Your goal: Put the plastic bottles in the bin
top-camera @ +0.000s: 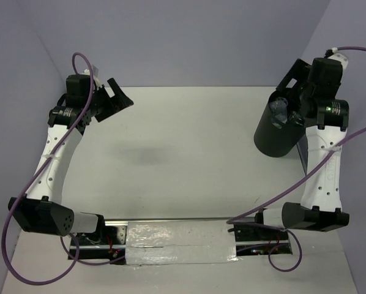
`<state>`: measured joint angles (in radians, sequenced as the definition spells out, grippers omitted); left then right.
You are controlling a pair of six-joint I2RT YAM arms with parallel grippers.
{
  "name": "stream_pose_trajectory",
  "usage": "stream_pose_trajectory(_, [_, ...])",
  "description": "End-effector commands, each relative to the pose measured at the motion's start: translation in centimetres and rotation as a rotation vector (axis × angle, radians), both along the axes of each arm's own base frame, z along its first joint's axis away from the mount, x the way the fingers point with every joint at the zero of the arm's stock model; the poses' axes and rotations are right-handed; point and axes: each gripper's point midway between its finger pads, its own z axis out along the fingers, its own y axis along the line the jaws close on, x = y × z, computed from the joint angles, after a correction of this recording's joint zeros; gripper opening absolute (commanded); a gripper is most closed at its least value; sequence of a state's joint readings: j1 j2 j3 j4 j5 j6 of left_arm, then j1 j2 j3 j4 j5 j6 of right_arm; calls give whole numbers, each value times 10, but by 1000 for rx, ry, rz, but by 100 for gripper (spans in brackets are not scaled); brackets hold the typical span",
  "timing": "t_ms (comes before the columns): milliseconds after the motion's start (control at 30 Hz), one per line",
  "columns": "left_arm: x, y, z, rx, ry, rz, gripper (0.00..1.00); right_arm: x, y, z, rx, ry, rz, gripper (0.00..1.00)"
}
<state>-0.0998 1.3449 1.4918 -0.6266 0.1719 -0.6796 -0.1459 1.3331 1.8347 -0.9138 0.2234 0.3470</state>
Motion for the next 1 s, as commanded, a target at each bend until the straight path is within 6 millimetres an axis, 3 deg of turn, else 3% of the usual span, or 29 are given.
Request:
stream_pose_trajectory(0, [-6, 12, 24, 108, -88, -13, 99, -18, 42, 2, -5, 34, 174, 100])
stream_pose_trajectory(100, [-13, 21, 26, 171, -105, -5, 99, -17, 101, -6, -43, 98, 316, 100])
stream_pose_trajectory(333, [-23, 37, 28, 235, -104, 50, 99, -1, 160, -43, -11, 170, 405, 100])
stream_pose_trajectory(467, [-28, 50, 28, 260, -103, 117, 99, 0, 210, -60, 6, 199, 530, 100])
stream_pose_trajectory(800, [-28, 53, 36, 255, -105, 141, 99, 6, 270, -88, 2, 244, 634, 100])
stream_pose_trajectory(967, [-27, 48, 41, 222, -123, 133, 99, 5, 278, -87, 1, 231, 649, 100])
